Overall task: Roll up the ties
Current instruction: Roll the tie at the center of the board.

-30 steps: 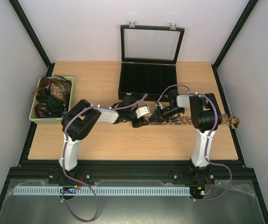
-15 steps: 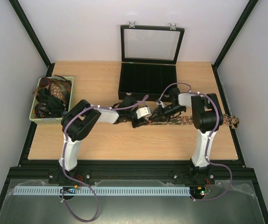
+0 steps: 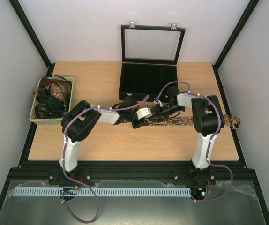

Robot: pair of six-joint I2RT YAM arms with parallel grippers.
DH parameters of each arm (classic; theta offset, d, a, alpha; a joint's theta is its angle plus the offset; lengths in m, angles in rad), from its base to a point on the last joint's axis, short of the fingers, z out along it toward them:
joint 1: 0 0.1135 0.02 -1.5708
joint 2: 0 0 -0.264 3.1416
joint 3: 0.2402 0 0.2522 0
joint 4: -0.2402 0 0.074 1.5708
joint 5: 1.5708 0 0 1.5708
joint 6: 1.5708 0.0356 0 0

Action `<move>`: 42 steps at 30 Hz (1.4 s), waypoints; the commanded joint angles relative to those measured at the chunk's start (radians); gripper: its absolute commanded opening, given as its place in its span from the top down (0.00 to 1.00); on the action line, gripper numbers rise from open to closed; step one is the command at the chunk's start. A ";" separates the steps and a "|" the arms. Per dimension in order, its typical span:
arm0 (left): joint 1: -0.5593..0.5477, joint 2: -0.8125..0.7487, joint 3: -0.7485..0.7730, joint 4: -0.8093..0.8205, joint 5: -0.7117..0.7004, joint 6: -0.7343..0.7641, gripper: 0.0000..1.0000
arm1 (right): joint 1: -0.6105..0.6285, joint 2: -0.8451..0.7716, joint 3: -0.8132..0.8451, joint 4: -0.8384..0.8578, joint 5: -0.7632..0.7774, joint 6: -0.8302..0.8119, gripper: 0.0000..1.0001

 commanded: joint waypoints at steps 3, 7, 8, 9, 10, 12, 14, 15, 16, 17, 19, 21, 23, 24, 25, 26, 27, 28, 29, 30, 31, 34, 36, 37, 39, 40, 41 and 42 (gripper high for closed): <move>0.003 0.030 -0.029 -0.147 -0.081 0.021 0.65 | 0.015 0.040 -0.005 0.022 -0.018 0.042 0.69; 0.003 0.030 -0.028 -0.148 -0.080 0.020 0.65 | 0.016 0.042 -0.006 0.005 0.022 0.015 0.85; 0.003 0.031 -0.028 -0.149 -0.081 0.020 0.65 | 0.015 0.044 -0.006 -0.004 0.036 0.002 0.89; 0.003 0.029 -0.030 -0.149 -0.081 0.020 0.65 | 0.013 0.046 -0.003 -0.012 0.052 -0.011 0.94; 0.004 0.026 -0.033 -0.149 -0.077 0.019 0.64 | 0.009 0.048 -0.004 -0.018 0.067 -0.022 0.97; 0.012 0.015 -0.038 -0.143 -0.064 0.010 0.62 | -0.005 0.056 -0.004 -0.032 0.103 -0.055 0.99; 0.021 -0.004 -0.039 -0.132 -0.045 -0.001 0.56 | -0.021 0.072 -0.009 -0.045 0.148 -0.097 0.99; 0.027 -0.019 -0.040 -0.122 -0.028 -0.005 0.53 | -0.027 0.084 -0.015 -0.051 0.159 -0.111 0.99; 0.033 -0.036 -0.045 -0.107 -0.009 -0.008 0.49 | -0.030 0.096 -0.017 -0.055 0.163 -0.123 0.99; 0.037 -0.054 -0.051 -0.087 0.010 -0.012 0.44 | -0.030 0.107 -0.022 -0.059 0.166 -0.133 0.99; 0.044 -0.098 -0.073 -0.044 0.036 -0.017 0.37 | -0.031 0.120 -0.033 -0.057 0.171 -0.143 0.99; 0.047 -0.120 -0.097 0.001 0.056 -0.026 0.30 | -0.031 0.121 -0.042 -0.054 0.187 -0.149 0.99; 0.049 -0.117 -0.118 0.029 0.068 -0.033 0.28 | -0.033 0.120 -0.049 -0.055 0.204 -0.156 0.99; 0.049 -0.110 -0.126 0.037 0.073 -0.037 0.28 | -0.034 0.118 -0.050 -0.056 0.215 -0.160 0.99; 0.049 -0.101 -0.136 0.059 0.072 -0.049 0.27 | -0.037 0.117 -0.053 -0.057 0.229 -0.164 0.99; 0.049 -0.090 -0.150 0.085 0.071 -0.066 0.27 | -0.040 0.114 -0.053 -0.063 0.239 -0.170 0.99; 0.050 -0.078 -0.158 0.113 0.071 -0.080 0.26 | -0.042 0.111 -0.056 -0.067 0.251 -0.176 0.99; 0.051 -0.068 -0.164 0.144 0.070 -0.095 0.26 | -0.045 0.106 -0.060 -0.071 0.265 -0.181 0.99; 0.051 -0.057 -0.168 0.173 0.069 -0.111 0.26 | -0.046 0.097 -0.066 -0.071 0.273 -0.190 0.99; 0.051 -0.045 -0.169 0.196 0.070 -0.127 0.25 | -0.048 0.086 -0.077 -0.070 0.285 -0.198 0.99; 0.051 -0.035 -0.168 0.217 0.073 -0.142 0.25 | -0.047 0.077 -0.088 -0.068 0.294 -0.204 0.99; 0.047 -0.008 -0.172 0.298 0.091 -0.175 0.25 | -0.047 0.059 -0.117 -0.064 0.317 -0.212 0.99; 0.037 0.014 -0.171 0.338 0.104 -0.179 0.25 | -0.047 0.059 -0.127 -0.066 0.331 -0.214 0.99; 0.030 0.024 -0.171 0.357 0.111 -0.176 0.25 | -0.047 0.058 -0.130 -0.064 0.332 -0.214 0.99; 0.019 0.042 -0.173 0.390 0.133 -0.164 0.25 | -0.048 0.058 -0.134 -0.054 0.336 -0.198 0.99; 0.011 0.055 -0.174 0.402 0.144 -0.157 0.26 | -0.047 0.059 -0.134 -0.052 0.338 -0.190 0.98; 0.004 0.061 -0.177 0.412 0.152 -0.147 0.26 | -0.047 0.061 -0.131 -0.051 0.340 -0.186 0.99; -0.004 0.064 -0.184 0.422 0.158 -0.134 0.27 | -0.048 0.065 -0.129 -0.051 0.341 -0.180 0.99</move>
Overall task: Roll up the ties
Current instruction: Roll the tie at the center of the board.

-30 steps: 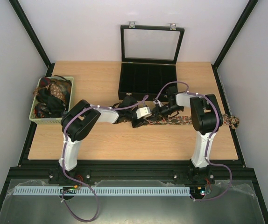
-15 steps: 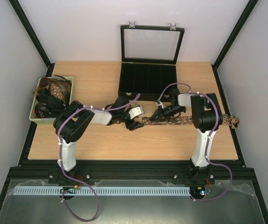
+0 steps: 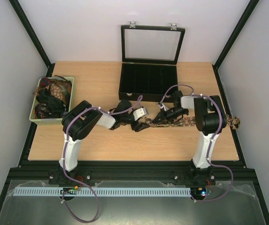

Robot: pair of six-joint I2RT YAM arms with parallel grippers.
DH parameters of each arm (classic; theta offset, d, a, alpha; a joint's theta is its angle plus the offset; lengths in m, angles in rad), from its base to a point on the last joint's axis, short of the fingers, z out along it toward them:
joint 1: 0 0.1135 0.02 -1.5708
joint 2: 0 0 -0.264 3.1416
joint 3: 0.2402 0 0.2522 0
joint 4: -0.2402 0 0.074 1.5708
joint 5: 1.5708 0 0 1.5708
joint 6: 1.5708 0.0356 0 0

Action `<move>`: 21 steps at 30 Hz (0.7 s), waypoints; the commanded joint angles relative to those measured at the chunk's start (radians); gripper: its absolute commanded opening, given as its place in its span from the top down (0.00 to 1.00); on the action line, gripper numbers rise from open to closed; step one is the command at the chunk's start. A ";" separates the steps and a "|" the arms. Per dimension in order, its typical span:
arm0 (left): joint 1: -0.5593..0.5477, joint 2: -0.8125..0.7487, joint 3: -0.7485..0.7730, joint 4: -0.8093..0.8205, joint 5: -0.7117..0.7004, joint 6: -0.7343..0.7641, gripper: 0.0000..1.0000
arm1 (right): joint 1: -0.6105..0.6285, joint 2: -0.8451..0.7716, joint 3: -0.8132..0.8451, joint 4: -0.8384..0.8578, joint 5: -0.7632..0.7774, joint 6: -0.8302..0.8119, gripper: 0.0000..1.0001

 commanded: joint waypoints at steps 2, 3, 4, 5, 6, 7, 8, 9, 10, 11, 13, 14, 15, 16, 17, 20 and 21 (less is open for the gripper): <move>-0.047 0.057 -0.044 0.084 0.052 0.054 0.27 | 0.000 0.051 -0.049 -0.054 0.239 0.005 0.99; -0.053 0.058 -0.049 0.086 0.047 0.061 0.28 | 0.001 0.051 -0.049 -0.051 0.239 0.008 0.99; -0.056 0.060 -0.051 0.087 0.043 0.061 0.29 | 0.001 0.053 -0.049 -0.047 0.238 0.011 0.99; -0.058 0.062 -0.051 0.086 0.037 0.054 0.30 | 0.004 0.056 -0.049 -0.041 0.237 0.014 0.99; -0.057 0.066 -0.049 0.084 0.018 0.043 0.33 | 0.005 0.059 -0.048 -0.034 0.235 0.017 0.99; -0.055 0.071 -0.047 0.079 0.003 0.030 0.38 | 0.008 0.063 -0.046 -0.026 0.225 0.022 0.99; -0.051 0.073 -0.043 0.069 -0.012 0.021 0.44 | 0.010 0.066 -0.046 -0.019 0.216 0.029 0.99; -0.047 0.068 -0.043 0.057 -0.038 0.019 0.50 | 0.013 0.069 -0.044 -0.011 0.201 0.036 0.99; -0.044 0.060 -0.048 0.045 -0.071 0.022 0.55 | 0.016 0.070 -0.041 -0.002 0.188 0.043 0.99; -0.040 0.046 -0.055 0.030 -0.103 0.030 0.58 | 0.021 0.070 -0.037 0.009 0.177 0.052 0.99; -0.030 0.015 -0.062 -0.017 -0.147 0.058 0.62 | 0.031 0.075 -0.023 0.026 0.152 0.065 0.98; -0.028 0.003 -0.062 -0.052 -0.166 0.078 0.64 | 0.033 0.079 -0.007 0.027 0.137 0.073 0.97; -0.026 -0.013 -0.060 -0.090 -0.184 0.099 0.66 | 0.033 0.083 0.013 0.015 0.122 0.074 0.94; -0.026 -0.025 -0.060 -0.124 -0.202 0.118 0.67 | 0.031 0.086 0.034 -0.004 0.105 0.069 0.89; -0.026 -0.038 -0.060 -0.154 -0.215 0.135 0.68 | 0.026 0.085 0.055 -0.025 0.093 0.066 0.84; -0.027 -0.063 -0.059 -0.221 -0.244 0.164 0.69 | 0.006 0.066 0.097 -0.078 0.020 0.067 0.69; -0.029 -0.066 -0.058 -0.235 -0.255 0.169 0.69 | 0.003 0.057 0.102 -0.092 -0.009 0.072 0.63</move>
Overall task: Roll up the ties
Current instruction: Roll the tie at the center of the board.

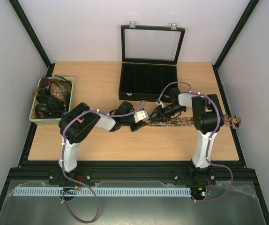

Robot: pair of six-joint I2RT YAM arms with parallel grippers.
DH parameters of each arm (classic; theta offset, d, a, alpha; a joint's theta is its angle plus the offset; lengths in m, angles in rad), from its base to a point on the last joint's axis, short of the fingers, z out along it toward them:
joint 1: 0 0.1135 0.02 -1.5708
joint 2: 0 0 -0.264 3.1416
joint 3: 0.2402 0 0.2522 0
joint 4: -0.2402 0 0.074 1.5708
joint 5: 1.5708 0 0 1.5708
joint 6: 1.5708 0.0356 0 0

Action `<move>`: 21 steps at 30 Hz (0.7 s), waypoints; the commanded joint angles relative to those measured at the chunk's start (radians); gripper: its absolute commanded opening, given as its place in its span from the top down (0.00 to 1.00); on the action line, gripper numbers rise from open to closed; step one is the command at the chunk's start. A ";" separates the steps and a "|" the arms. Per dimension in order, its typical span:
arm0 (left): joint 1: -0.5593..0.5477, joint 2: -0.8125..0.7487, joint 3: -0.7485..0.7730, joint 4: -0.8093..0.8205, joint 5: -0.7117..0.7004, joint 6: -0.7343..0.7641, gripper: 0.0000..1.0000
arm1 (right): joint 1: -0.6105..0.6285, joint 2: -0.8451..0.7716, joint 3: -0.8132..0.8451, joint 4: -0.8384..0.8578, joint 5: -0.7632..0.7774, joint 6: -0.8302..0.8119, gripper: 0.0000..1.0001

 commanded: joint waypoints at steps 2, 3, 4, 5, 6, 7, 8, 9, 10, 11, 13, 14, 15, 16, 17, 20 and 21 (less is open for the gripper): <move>0.008 -0.020 -0.022 -0.217 -0.108 0.073 0.70 | -0.017 0.001 0.031 -0.100 -0.030 0.013 0.55; 0.008 -0.019 -0.019 -0.224 -0.112 0.074 0.70 | -0.015 -0.009 0.029 -0.100 -0.046 0.024 0.54; 0.007 -0.017 -0.017 -0.228 -0.114 0.075 0.70 | -0.011 -0.017 0.027 -0.102 -0.055 0.030 0.54; 0.006 -0.015 -0.016 -0.231 -0.116 0.075 0.70 | -0.006 -0.025 0.024 -0.105 -0.057 0.033 0.54; 0.006 -0.013 -0.015 -0.234 -0.117 0.075 0.70 | 0.000 -0.032 0.021 -0.108 -0.059 0.037 0.54; 0.004 -0.011 -0.013 -0.236 -0.116 0.075 0.70 | 0.008 -0.038 0.017 -0.107 -0.062 0.043 0.54; 0.002 -0.011 -0.011 -0.238 -0.116 0.075 0.70 | 0.013 -0.042 0.012 -0.107 -0.063 0.048 0.53; -0.001 -0.010 -0.011 -0.239 -0.116 0.075 0.70 | 0.020 -0.043 0.010 -0.104 -0.059 0.054 0.53; -0.004 -0.009 -0.010 -0.239 -0.117 0.075 0.70 | 0.028 -0.041 0.008 -0.103 -0.052 0.058 0.54; -0.006 -0.009 -0.009 -0.241 -0.117 0.076 0.70 | 0.034 -0.037 0.006 -0.100 -0.036 0.063 0.54; -0.011 -0.005 -0.005 -0.247 -0.117 0.075 0.70 | 0.039 -0.028 0.004 -0.087 -0.016 0.070 0.57; -0.012 -0.003 -0.003 -0.247 -0.117 0.075 0.71 | 0.040 -0.024 0.004 -0.079 -0.007 0.075 0.59; -0.012 -0.003 -0.003 -0.248 -0.115 0.075 0.70 | 0.041 -0.021 0.005 -0.072 0.007 0.079 0.64; -0.013 -0.002 -0.002 -0.247 -0.115 0.075 0.70 | 0.042 -0.017 0.007 -0.069 0.015 0.078 0.70; -0.013 -0.001 0.000 -0.247 -0.117 0.073 0.70 | 0.040 -0.014 0.009 -0.071 0.027 0.075 0.76; -0.013 0.002 0.003 -0.247 -0.120 0.064 0.70 | 0.039 -0.012 0.011 -0.088 0.065 0.053 0.94; -0.010 0.002 0.003 -0.245 -0.115 0.059 0.70 | 0.038 -0.013 0.005 -0.092 0.083 0.046 0.97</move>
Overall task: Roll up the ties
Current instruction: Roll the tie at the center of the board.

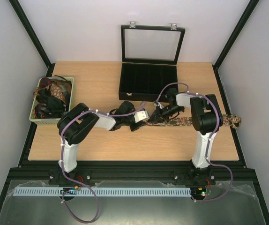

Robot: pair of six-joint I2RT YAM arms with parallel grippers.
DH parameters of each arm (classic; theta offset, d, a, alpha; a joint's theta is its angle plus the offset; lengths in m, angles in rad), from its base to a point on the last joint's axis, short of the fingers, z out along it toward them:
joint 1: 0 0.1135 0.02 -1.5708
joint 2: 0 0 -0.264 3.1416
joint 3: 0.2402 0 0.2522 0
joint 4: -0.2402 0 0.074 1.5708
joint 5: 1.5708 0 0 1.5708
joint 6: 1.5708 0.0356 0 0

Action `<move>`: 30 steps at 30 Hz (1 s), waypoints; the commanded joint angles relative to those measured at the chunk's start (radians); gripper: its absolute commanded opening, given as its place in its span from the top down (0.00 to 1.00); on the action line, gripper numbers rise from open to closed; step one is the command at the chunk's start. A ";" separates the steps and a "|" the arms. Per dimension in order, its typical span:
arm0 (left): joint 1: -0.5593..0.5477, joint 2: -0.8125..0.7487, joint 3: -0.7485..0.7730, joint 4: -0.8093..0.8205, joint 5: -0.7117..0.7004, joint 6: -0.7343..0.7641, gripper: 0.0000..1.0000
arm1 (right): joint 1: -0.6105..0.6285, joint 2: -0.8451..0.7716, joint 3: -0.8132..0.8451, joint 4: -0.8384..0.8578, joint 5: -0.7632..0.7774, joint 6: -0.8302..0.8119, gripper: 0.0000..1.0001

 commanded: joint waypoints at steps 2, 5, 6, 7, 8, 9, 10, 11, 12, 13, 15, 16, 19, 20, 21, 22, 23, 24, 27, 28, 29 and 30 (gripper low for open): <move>0.008 0.028 -0.017 -0.128 -0.029 -0.006 0.66 | -0.006 -0.005 -0.027 -0.056 0.104 -0.029 0.98; 0.035 -0.005 -0.045 -0.065 0.050 -0.049 0.46 | -0.009 0.020 -0.043 -0.066 0.147 -0.054 0.99; 0.046 -0.020 -0.064 -0.016 0.105 -0.059 0.40 | -0.009 0.034 -0.044 -0.069 0.155 -0.062 0.99; 0.050 -0.028 -0.081 0.019 0.130 -0.063 0.36 | -0.011 0.044 -0.045 -0.070 0.163 -0.066 0.99; 0.049 -0.028 -0.090 0.040 0.142 -0.064 0.33 | -0.013 0.053 -0.045 -0.070 0.169 -0.071 0.99; 0.050 -0.018 -0.094 0.057 0.150 -0.067 0.32 | -0.016 0.061 -0.046 -0.069 0.173 -0.074 0.99; 0.050 -0.006 -0.097 0.082 0.150 -0.079 0.32 | -0.020 0.071 -0.045 -0.069 0.179 -0.077 0.99; 0.050 0.009 -0.104 0.111 0.151 -0.087 0.32 | -0.025 0.078 -0.043 -0.070 0.184 -0.079 0.99; 0.050 0.023 -0.110 0.141 0.153 -0.092 0.32 | -0.029 0.089 -0.041 -0.069 0.189 -0.081 0.99; 0.048 0.036 -0.113 0.169 0.154 -0.095 0.32 | -0.034 0.096 -0.036 -0.070 0.189 -0.083 0.98; 0.040 0.064 -0.106 0.204 0.155 -0.090 0.32 | -0.039 0.116 -0.020 -0.079 0.192 -0.092 0.98; 0.036 0.079 -0.100 0.217 0.156 -0.085 0.32 | -0.039 0.124 -0.011 -0.085 0.192 -0.095 0.98; 0.020 0.114 -0.071 0.241 0.152 -0.067 0.33 | -0.039 0.152 0.018 -0.107 0.183 -0.104 0.97; 0.016 0.125 -0.062 0.250 0.151 -0.067 0.34 | -0.040 0.160 0.026 -0.112 0.178 -0.105 0.97; 0.013 0.135 -0.050 0.253 0.150 -0.069 0.34 | -0.039 0.166 0.030 -0.115 0.175 -0.105 0.97; 0.011 0.144 -0.039 0.255 0.150 -0.069 0.35 | -0.039 0.168 0.031 -0.115 0.175 -0.106 0.96; 0.009 0.152 -0.032 0.252 0.151 -0.058 0.37 | -0.040 0.169 0.034 -0.114 0.174 -0.108 0.96; 0.005 0.157 -0.024 0.241 0.150 -0.043 0.39 | -0.040 0.171 0.035 -0.114 0.172 -0.110 0.96; 0.002 0.152 -0.015 0.161 0.136 -0.001 0.52 | -0.039 0.175 0.052 -0.120 0.164 -0.114 0.91; 0.002 0.139 -0.018 0.130 0.124 0.008 0.57 | -0.040 0.172 0.058 -0.120 0.162 -0.109 0.89; 0.003 0.125 -0.025 0.099 0.103 0.016 0.60 | -0.040 0.166 0.066 -0.123 0.157 -0.105 0.87; 0.004 0.109 -0.033 0.072 0.089 0.018 0.63 | -0.043 0.154 0.071 -0.125 0.150 -0.102 0.85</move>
